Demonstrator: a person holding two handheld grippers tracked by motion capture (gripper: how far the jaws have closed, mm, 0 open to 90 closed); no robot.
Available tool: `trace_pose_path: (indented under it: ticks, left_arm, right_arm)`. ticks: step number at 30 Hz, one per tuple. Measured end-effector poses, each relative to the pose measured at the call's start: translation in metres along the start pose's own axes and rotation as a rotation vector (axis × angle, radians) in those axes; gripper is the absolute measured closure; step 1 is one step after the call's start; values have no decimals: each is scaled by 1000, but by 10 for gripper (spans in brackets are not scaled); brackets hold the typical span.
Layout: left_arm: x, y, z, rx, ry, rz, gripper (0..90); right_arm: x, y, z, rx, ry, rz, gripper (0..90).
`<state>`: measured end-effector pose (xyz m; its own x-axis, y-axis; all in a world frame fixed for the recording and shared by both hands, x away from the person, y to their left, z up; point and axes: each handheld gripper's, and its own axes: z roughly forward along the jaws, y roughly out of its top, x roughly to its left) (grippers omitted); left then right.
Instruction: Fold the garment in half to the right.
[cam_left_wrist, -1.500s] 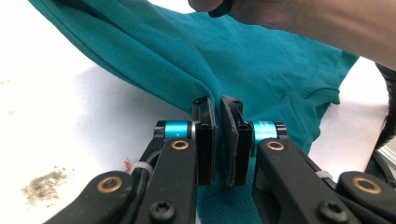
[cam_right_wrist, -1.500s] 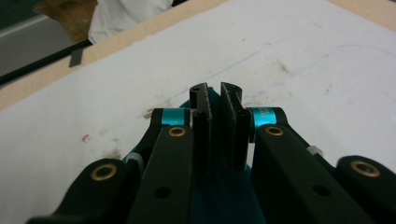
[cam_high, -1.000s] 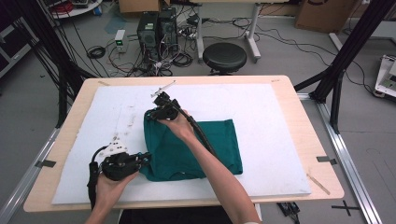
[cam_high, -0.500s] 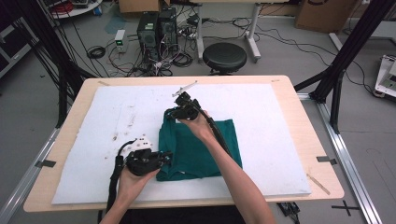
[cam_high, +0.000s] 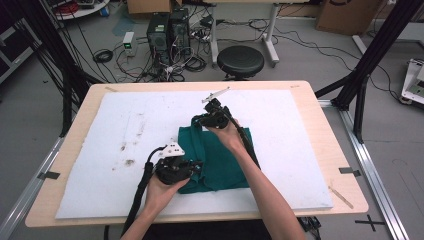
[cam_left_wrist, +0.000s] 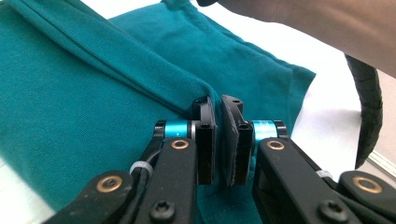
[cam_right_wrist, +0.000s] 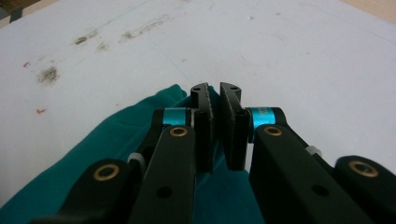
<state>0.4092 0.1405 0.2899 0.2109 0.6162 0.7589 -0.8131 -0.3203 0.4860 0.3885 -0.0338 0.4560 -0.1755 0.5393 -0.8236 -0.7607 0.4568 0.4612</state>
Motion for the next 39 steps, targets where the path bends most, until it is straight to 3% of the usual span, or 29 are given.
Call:
trace_pose_path:
  ticks: [17,24,39]
  left_arm:
    - [-28,19,49,41,-14,55,839]
    - [-41,26,67,63,11,92,839]
    - [-59,38,101,88,19,108,839]
  right_arm:
    - [-30,-30,-40,-9,-63,59,852]
    - [-40,-41,-48,13,-106,63,853]
    - [-58,-58,-66,20,-156,105,851]
